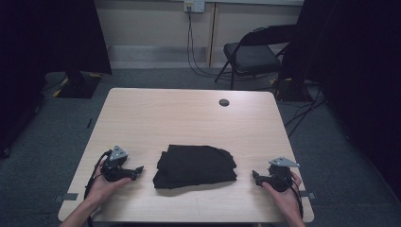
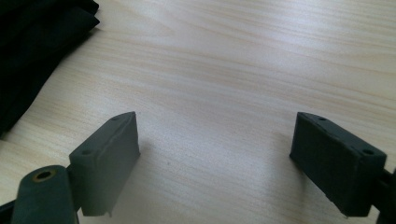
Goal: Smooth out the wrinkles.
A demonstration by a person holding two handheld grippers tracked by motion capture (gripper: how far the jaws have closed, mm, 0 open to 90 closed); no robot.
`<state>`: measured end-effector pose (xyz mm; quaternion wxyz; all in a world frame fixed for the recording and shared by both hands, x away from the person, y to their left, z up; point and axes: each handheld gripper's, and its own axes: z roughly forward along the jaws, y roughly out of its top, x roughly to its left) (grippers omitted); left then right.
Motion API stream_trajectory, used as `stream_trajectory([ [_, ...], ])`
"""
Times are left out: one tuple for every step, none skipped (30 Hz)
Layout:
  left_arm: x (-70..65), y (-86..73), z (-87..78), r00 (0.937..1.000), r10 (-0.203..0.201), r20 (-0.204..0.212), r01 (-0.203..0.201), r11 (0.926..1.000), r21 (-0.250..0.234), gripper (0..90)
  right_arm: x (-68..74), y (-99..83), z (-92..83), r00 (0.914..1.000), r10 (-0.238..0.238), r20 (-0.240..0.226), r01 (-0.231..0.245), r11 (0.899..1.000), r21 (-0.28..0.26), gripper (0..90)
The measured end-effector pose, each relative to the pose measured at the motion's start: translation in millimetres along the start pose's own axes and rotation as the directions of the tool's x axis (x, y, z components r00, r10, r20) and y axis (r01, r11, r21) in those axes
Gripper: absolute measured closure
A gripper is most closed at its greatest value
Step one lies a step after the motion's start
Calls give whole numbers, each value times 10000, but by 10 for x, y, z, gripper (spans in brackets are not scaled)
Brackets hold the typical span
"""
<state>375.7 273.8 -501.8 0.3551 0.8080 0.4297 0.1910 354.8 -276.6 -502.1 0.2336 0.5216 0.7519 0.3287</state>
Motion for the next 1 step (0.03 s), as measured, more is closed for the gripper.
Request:
stream_trajectory([
  [0, 0, 0, 10000, 0, 0, 0, 10000, 0, 147, 0, 0, 0, 10000, -5, 4, 5, 10000, -1, 142],
])
